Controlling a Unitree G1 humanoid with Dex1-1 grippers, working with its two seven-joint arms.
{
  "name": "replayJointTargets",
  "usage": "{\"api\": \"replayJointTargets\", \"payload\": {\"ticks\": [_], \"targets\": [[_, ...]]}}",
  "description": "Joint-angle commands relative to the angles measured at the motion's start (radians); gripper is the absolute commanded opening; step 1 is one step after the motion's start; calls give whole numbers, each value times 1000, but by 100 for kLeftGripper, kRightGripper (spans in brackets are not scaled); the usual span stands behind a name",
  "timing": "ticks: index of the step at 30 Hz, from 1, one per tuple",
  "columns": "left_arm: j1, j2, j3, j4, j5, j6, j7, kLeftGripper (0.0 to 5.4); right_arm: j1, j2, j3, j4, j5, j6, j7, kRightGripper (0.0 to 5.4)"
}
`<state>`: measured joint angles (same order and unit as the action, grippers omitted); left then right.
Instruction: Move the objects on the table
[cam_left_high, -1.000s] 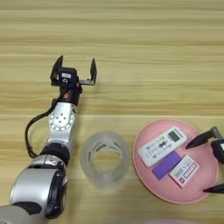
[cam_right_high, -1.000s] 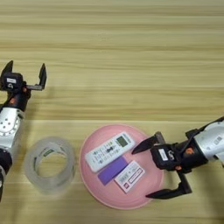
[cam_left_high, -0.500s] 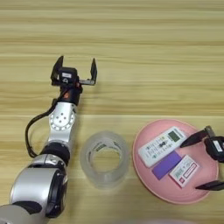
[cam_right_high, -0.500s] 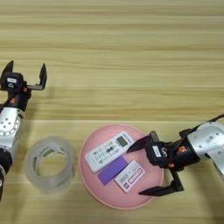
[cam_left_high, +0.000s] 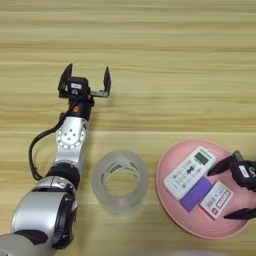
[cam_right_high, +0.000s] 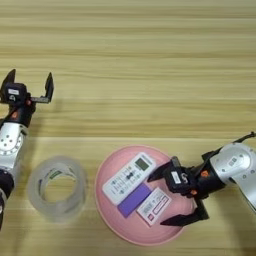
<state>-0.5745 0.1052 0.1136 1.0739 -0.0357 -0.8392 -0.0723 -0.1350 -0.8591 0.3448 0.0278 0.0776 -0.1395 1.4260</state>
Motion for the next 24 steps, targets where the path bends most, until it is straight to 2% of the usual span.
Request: {"api": "replayJointTargets", "payload": {"ticks": [1, 20, 24], "targets": [[-11, 4, -2, 1, 13, -4, 1, 540, -13, 1, 14, 4, -25, -10, -4, 431], [-11, 8, 1, 0, 9, -5, -4, 540, -11, 3, 6, -48, 5, 8, -6, 225], [-9, 9, 2, -1, 9, -5, -5, 540, -12, 5, 1, -58, 13, 13, -9, 214]]}}
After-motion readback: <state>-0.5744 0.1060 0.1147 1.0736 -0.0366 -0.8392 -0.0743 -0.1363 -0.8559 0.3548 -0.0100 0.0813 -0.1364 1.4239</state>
